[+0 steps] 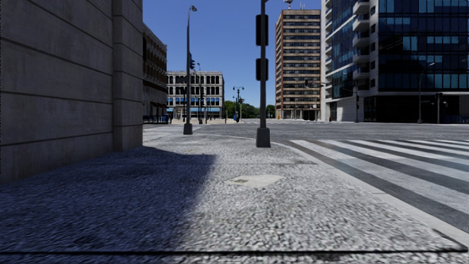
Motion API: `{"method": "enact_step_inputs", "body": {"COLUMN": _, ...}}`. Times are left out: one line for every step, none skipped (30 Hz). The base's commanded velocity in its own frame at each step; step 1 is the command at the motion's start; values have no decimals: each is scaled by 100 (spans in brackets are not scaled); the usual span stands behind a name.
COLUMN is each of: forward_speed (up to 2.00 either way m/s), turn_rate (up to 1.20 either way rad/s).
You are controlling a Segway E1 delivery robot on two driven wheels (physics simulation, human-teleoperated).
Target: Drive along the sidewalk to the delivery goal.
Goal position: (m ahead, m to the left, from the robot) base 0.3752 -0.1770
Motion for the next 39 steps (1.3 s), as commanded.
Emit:
{"method": "enact_step_inputs", "body": {"forward_speed": 178, "turn_rate": 0}}
{"method": "enact_step_inputs", "body": {"forward_speed": 178, "turn_rate": 0}}
{"method": "enact_step_inputs", "body": {"forward_speed": 153, "turn_rate": 0}}
{"method": "enact_step_inputs", "body": {"forward_speed": 132, "turn_rate": 0}}
{"method": "enact_step_inputs", "body": {"forward_speed": 113, "turn_rate": 0}}
{"method": "enact_step_inputs", "body": {"forward_speed": 113, "turn_rate": 0}}
{"method": "enact_step_inputs", "body": {"forward_speed": 100, "turn_rate": 0}}
{"method": "enact_step_inputs", "body": {"forward_speed": 85, "turn_rate": 0}}
{"method": "enact_step_inputs", "body": {"forward_speed": 66, "turn_rate": 0}}
{"method": "enact_step_inputs", "body": {"forward_speed": 0, "turn_rate": 0}}
{"method": "enact_step_inputs", "body": {"forward_speed": 0, "turn_rate": 0}}
{"method": "enact_step_inputs", "body": {"forward_speed": 0, "turn_rate": 0}}
{"method": "enact_step_inputs", "body": {"forward_speed": 0, "turn_rate": 0}}
{"method": "enact_step_inputs", "body": {"forward_speed": 0, "turn_rate": 0}}
{"method": "enact_step_inputs", "body": {"forward_speed": 0, "turn_rate": 0}}
{"method": "enact_step_inputs", "body": {"forward_speed": 0, "turn_rate": 0}}
{"method": "enact_step_inputs", "body": {"forward_speed": 0, "turn_rate": 0}}
{"method": "enact_step_inputs", "body": {"forward_speed": 0, "turn_rate": 0}}
{"method": "enact_step_inputs", "body": {"forward_speed": 0, "turn_rate": 0}}
{"method": "enact_step_inputs", "body": {"forward_speed": 0, "turn_rate": 0}}
{"method": "enact_step_inputs", "body": {"forward_speed": 0, "turn_rate": 0}}
{"method": "enact_step_inputs", "body": {"forward_speed": 0, "turn_rate": 0}}
{"method": "enact_step_inputs", "body": {"forward_speed": 0, "turn_rate": 0}}
{"method": "enact_step_inputs", "body": {"forward_speed": 0, "turn_rate": 0}}
{"method": "enact_step_inputs", "body": {"forward_speed": 0, "turn_rate": 0}}
{"method": "enact_step_inputs", "body": {"forward_speed": 0, "turn_rate": 0}}
{"method": "enact_step_inputs", "body": {"forward_speed": 0, "turn_rate": 0}}
{"method": "enact_step_inputs", "body": {"forward_speed": 0, "turn_rate": 0}}
{"method": "enact_step_inputs", "body": {"forward_speed": 0, "turn_rate": 0}}
{"method": "enact_step_inputs", "body": {"forward_speed": 0, "turn_rate": 0}}
{"method": "enact_step_inputs", "body": {"forward_speed": 0, "turn_rate": 0}}
{"method": "enact_step_inputs", "body": {"forward_speed": 0, "turn_rate": 0}}
{"method": "enact_step_inputs", "body": {"forward_speed": 0, "turn_rate": 0}}
{"method": "enact_step_inputs", "body": {"forward_speed": 0, "turn_rate": 0}}
{"method": "enact_step_inputs", "body": {"forward_speed": 0, "turn_rate": 0}}
{"method": "enact_step_inputs", "body": {"forward_speed": 0, "turn_rate": 0}}
{"method": "enact_step_inputs", "body": {"forward_speed": 0, "turn_rate": 0}}
{"method": "enact_step_inputs", "body": {"forward_speed": 0, "turn_rate": 0}}
{"method": "enact_step_inputs", "body": {"forward_speed": 0, "turn_rate": 0}}
